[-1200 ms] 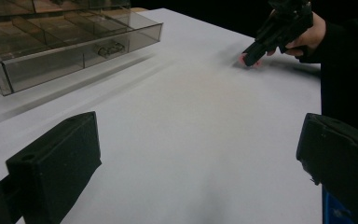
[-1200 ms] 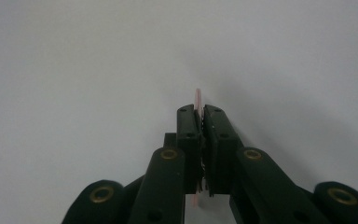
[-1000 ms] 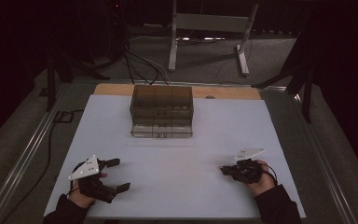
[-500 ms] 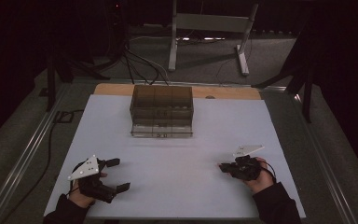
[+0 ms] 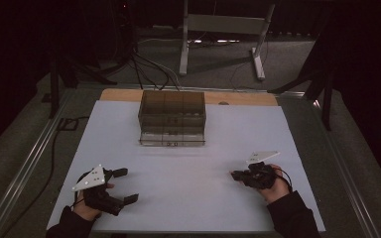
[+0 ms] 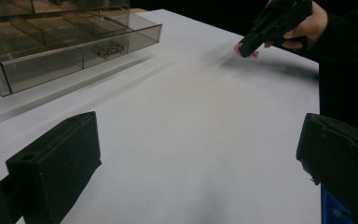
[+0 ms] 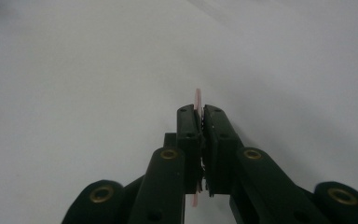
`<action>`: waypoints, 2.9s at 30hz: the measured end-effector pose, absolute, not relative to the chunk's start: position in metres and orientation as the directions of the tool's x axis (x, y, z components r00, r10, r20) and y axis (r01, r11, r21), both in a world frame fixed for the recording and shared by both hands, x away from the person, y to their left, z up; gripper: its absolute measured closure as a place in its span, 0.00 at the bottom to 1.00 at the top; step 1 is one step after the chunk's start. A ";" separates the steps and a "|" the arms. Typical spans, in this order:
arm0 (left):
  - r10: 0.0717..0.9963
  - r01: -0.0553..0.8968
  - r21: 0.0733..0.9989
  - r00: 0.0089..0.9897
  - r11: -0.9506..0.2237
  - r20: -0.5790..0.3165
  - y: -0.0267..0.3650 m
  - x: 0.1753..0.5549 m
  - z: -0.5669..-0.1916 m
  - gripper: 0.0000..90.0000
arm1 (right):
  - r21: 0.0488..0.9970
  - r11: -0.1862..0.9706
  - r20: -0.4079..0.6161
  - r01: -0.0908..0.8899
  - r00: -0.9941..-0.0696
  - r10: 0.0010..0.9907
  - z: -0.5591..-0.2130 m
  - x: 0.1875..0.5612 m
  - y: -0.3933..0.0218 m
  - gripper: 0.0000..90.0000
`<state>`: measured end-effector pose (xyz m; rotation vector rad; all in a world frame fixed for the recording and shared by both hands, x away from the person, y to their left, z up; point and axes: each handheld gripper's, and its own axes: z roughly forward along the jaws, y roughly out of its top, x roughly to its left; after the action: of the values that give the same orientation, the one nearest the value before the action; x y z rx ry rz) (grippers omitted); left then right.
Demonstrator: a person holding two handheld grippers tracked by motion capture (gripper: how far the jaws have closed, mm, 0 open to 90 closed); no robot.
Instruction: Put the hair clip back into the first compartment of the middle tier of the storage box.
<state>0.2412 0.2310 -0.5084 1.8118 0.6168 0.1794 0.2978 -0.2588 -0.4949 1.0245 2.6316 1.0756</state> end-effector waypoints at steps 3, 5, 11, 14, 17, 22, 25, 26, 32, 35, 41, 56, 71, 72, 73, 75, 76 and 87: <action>0.493 0.320 0.925 0.850 -0.206 -0.184 0.231 0.241 -0.508 0.01 | 0.664 0.520 0.129 0.537 -0.768 0.628 -0.490 0.299 -0.256 0.95; 0.493 0.319 0.925 0.850 -0.205 -0.184 0.231 0.241 -0.508 0.01 | 0.667 0.520 0.126 0.533 -0.769 0.627 -0.488 0.300 -0.255 0.95; 0.493 0.318 0.925 0.851 -0.207 -0.183 0.231 0.241 -0.508 0.01 | 0.669 0.528 0.115 0.524 -0.774 0.623 -0.482 0.304 -0.250 0.95; 0.493 0.318 0.925 0.851 -0.207 -0.182 0.231 0.241 -0.508 0.01 | 0.670 0.529 0.114 0.521 -0.776 0.620 -0.481 0.305 -0.248 0.95; 0.492 0.317 0.926 0.851 -0.205 -0.182 0.231 0.241 -0.508 0.01 | 0.672 0.529 0.114 0.518 -0.779 0.617 -0.478 0.307 -0.244 0.95; 0.491 0.318 0.925 0.852 -0.208 -0.183 0.231 0.241 -0.508 0.01 | 0.679 0.525 0.116 0.514 -0.781 0.614 -0.475 0.310 -0.240 0.95; 0.491 0.317 0.925 0.852 -0.209 -0.181 0.230 0.241 -0.508 0.01 | 0.683 0.528 0.111 0.504 -0.786 0.608 -0.472 0.311 -0.236 0.95; 0.491 0.318 0.925 0.852 -0.209 -0.181 0.230 0.241 -0.508 0.01 | 0.685 0.526 0.112 0.504 -0.786 0.607 -0.471 0.312 -0.235 0.95; 0.490 0.314 0.926 0.853 -0.211 -0.178 0.230 0.241 -0.508 0.01 | 0.682 0.537 0.103 0.496 -0.792 0.601 -0.468 0.317 -0.227 0.95; 0.490 0.313 0.926 0.854 -0.210 -0.178 0.230 0.241 -0.508 0.01 | 0.684 0.537 0.101 0.493 -0.794 0.600 -0.467 0.320 -0.225 0.95; 0.490 0.311 0.927 0.854 -0.208 -0.177 0.230 0.241 -0.507 0.01 | 0.691 0.533 0.100 0.488 -0.795 0.599 -0.462 0.324 -0.222 0.95; 0.488 0.314 0.926 0.854 -0.211 -0.178 0.230 0.241 -0.508 0.01 | 0.698 0.540 0.091 0.470 -0.806 0.585 -0.452 0.334 -0.209 0.95; 0.485 0.311 0.926 0.857 -0.212 -0.177 0.230 0.241 -0.507 0.01 | 0.712 0.543 0.085 0.445 -0.822 0.562 -0.444 0.343 -0.189 0.95; 0.485 0.313 0.926 0.856 -0.211 -0.179 0.230 0.241 -0.508 0.01 | 0.712 0.544 0.084 0.444 -0.824 0.561 -0.444 0.344 -0.189 0.95; 0.485 0.314 0.926 0.856 -0.210 -0.180 0.230 0.241 -0.507 0.01 | 0.712 0.545 0.085 0.443 -0.825 0.559 -0.443 0.345 -0.187 0.95; 0.484 0.310 0.928 0.857 -0.209 -0.177 0.230 0.240 -0.507 0.01 | 0.712 0.545 0.085 0.442 -0.825 0.558 -0.442 0.346 -0.186 0.95; 0.484 0.310 0.927 0.857 -0.210 -0.177 0.230 0.240 -0.507 0.01 | 0.713 0.546 0.086 0.441 -0.827 0.556 -0.441 0.347 -0.185 0.95; 0.483 0.310 0.928 0.857 -0.208 -0.178 0.230 0.240 -0.507 0.01 | 0.717 0.552 0.075 0.426 -0.834 0.547 -0.432 0.354 -0.175 0.95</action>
<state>0.2404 0.2300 -0.5070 1.8124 0.6004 0.1769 0.3540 -0.1753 -0.4320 0.8302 2.6260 1.1485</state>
